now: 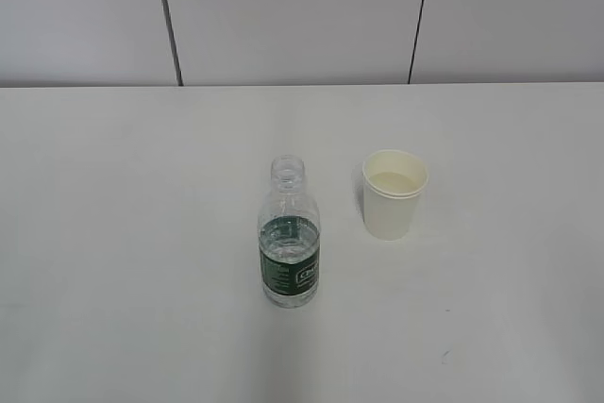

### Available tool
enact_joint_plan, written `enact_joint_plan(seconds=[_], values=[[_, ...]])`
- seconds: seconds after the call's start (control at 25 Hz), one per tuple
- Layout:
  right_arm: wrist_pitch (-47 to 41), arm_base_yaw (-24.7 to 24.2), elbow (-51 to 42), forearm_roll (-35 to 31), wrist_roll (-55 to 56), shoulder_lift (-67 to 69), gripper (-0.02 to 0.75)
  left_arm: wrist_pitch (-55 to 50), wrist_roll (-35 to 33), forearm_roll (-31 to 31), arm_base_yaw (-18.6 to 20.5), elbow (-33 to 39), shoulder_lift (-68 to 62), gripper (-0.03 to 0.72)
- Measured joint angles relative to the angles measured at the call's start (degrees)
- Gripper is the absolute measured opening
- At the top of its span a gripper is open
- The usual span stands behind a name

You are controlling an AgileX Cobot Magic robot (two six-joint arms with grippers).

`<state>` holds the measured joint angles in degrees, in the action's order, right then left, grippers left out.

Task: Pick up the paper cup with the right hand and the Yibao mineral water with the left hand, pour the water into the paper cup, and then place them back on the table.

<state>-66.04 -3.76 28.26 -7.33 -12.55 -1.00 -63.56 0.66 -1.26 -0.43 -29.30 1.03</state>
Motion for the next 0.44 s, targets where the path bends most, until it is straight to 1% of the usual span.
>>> enact_joint_plan(seconds=[0.44], values=[[0.0, 0.0, 0.0, 0.0, 0.0, 0.0, 0.593, 0.0, 0.0, 0.0, 0.0, 0.0, 0.0, 0.468]])
